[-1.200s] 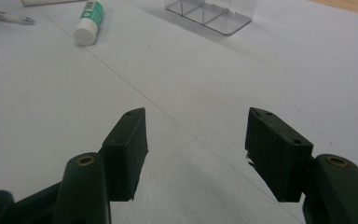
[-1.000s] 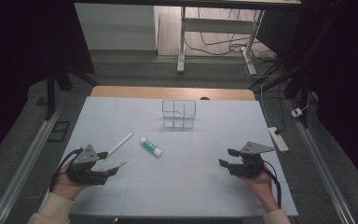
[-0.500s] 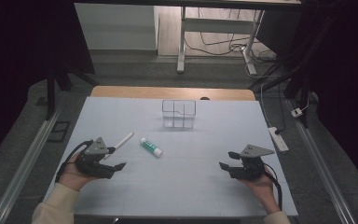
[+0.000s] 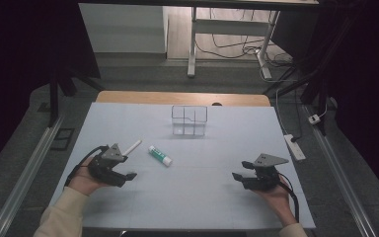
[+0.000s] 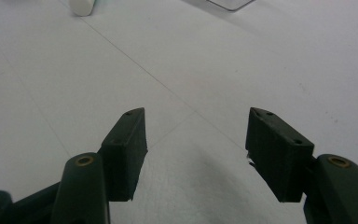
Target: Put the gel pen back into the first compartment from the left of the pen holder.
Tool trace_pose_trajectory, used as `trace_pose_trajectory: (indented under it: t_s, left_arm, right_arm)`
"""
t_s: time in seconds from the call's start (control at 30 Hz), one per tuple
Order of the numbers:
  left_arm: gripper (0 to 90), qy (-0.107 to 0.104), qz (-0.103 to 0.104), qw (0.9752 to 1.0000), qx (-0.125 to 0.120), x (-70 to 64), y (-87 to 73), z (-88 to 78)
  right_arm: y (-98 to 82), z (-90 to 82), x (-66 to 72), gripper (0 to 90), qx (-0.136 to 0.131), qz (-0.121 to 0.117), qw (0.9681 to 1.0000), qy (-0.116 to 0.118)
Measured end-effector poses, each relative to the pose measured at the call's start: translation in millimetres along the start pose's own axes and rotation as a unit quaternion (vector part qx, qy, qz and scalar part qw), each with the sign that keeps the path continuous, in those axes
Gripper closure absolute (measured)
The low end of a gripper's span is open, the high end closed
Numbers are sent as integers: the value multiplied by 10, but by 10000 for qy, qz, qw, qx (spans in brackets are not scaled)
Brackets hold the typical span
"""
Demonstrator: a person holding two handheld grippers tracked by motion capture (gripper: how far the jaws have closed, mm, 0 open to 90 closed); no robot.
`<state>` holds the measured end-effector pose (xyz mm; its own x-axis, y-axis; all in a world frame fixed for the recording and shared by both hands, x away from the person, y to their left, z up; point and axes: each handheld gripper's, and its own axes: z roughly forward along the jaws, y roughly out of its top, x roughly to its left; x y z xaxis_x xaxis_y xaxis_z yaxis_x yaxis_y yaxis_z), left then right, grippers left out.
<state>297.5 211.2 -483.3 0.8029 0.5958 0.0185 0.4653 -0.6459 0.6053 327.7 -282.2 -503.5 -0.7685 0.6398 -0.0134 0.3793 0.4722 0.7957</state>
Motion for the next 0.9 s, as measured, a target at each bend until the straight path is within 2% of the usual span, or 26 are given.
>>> trace_pose_trajectory:
  t_s: [0.1, 0.27, 0.47, 0.67, 0.9]
  left_arm:
    - [279, -24, 63, 9999, 134, -8, 7, 60]
    - [313, -75, 52, 9998, 199, 45, 2, 90]
    - [356, -102, 7, 9991, 417, 99, -26, 117]
    - [411, -36, 50, 9970, 769, 128, -59, 226]
    - [486, -221, -24, 9961, 853, 213, -84, 283]
  right_arm:
    - [-10, -14, -2, 375, -30, 27, 10000, 9]
    - [-24, -32, -15, 374, -48, 65, 10000, 3]
    - [-36, -62, -3, 375, -90, 91, 9999, 49]
    - [-35, -34, -17, 375, -52, 43, 10000, 54]
    - [-38, -32, -5, 375, -17, 26, 10000, 22]
